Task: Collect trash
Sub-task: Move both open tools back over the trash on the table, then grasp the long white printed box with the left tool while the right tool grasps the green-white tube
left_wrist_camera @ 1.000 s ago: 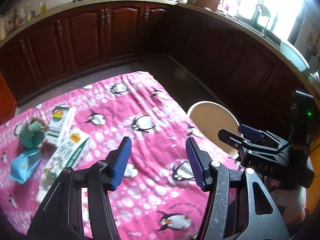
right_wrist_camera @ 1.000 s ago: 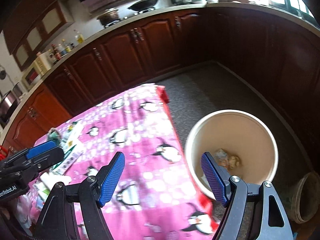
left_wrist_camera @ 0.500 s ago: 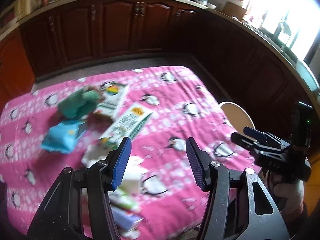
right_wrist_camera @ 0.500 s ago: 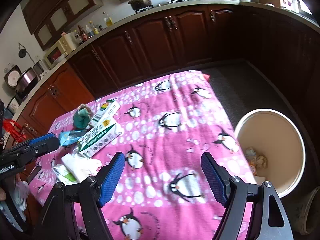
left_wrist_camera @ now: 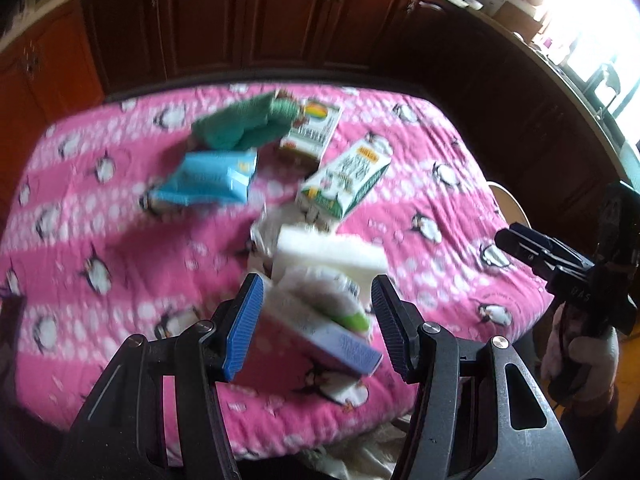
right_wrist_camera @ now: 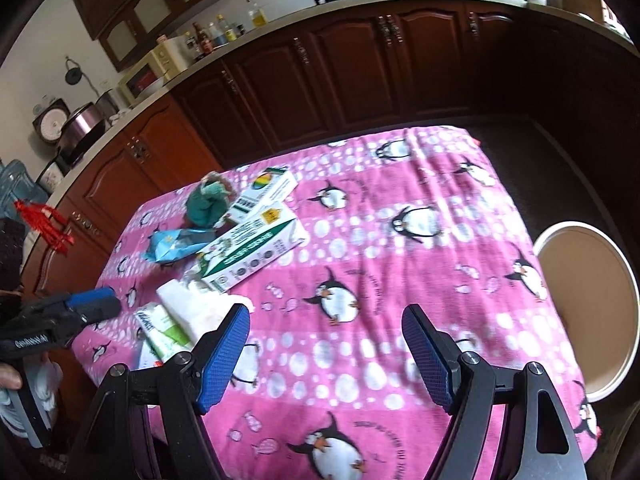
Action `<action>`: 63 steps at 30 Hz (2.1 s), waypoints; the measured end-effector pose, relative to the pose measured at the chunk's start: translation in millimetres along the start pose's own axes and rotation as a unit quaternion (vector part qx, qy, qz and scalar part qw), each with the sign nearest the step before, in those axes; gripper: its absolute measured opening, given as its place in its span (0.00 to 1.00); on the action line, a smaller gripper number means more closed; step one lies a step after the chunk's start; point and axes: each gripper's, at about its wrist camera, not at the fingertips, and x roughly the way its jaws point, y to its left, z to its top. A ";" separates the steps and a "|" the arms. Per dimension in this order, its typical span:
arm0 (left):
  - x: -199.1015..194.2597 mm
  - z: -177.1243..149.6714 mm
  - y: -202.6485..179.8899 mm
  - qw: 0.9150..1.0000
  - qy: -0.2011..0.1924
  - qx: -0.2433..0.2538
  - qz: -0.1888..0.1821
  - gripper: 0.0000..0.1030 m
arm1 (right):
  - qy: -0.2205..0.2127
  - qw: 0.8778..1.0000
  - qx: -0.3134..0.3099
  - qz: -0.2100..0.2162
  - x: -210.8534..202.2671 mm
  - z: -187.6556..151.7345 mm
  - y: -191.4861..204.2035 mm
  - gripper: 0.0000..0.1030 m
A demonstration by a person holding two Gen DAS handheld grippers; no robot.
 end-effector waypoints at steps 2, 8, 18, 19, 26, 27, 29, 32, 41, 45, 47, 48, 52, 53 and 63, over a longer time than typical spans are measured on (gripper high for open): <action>4.8 -6.2 2.3 1.000 0.012 -0.014 -0.012 0.53 | 0.003 1.000 -0.009 0.005 1.7 -0.2 6.5 0.74; 17.0 -17.6 -2.4 0.999 0.038 -0.016 -0.016 0.53 | 0.011 1.000 -0.022 0.009 6.9 -2.6 16.1 0.74; 30.9 -27.2 34.1 0.996 0.079 -0.043 0.021 0.53 | 0.021 0.999 -0.031 0.022 10.8 -4.3 23.0 0.74; 31.7 -27.3 38.8 0.995 0.079 -0.053 0.013 0.53 | 0.022 0.999 -0.035 0.023 11.4 -4.4 25.0 0.74; 40.7 -29.1 45.4 0.994 0.081 -0.077 -0.008 0.54 | 0.037 0.998 -0.043 0.024 21.0 -7.3 31.6 0.74; 42.0 -28.9 46.5 0.993 0.080 -0.082 -0.012 0.54 | 0.037 0.998 -0.043 0.023 21.0 -7.3 31.2 0.74; 44.2 -28.4 49.2 0.992 0.081 -0.098 -0.020 0.54 | 0.034 0.998 -0.039 0.022 19.8 -7.2 29.6 0.74; 52.2 -29.7 55.3 0.986 0.091 -0.132 -0.053 0.55 | 0.034 0.999 -0.031 0.026 18.8 -8.0 27.4 0.74; 74.2 -24.1 50.6 0.978 0.099 -0.155 -0.094 0.37 | 0.028 0.999 -0.025 0.029 12.2 -8.1 24.5 0.74; 65.3 -16.9 51.5 0.982 0.092 -0.140 -0.091 0.31 | 0.031 0.999 -0.014 0.039 11.3 -8.5 22.8 0.74; 55.0 -14.3 57.6 0.985 0.088 -0.128 -0.082 0.29 | 0.038 0.997 -0.013 0.058 11.8 -8.6 27.0 0.74; 50.8 -13.3 60.5 0.986 0.086 -0.123 -0.076 0.28 | 0.043 0.997 -0.016 0.069 12.7 -8.7 30.7 0.73; 36.8 -4.6 75.9 0.991 0.077 -0.107 -0.035 0.26 | 0.057 0.992 -0.031 0.109 18.1 -9.1 51.8 0.58; 34.0 -1.7 80.6 0.992 0.074 -0.102 -0.019 0.25 | 0.066 0.989 -0.039 0.125 21.9 -10.0 61.2 0.55; 43.4 8.7 124.7 0.991 0.071 -0.104 0.037 0.21 | 0.128 0.965 -0.145 0.177 66.4 -28.7 146.6 0.47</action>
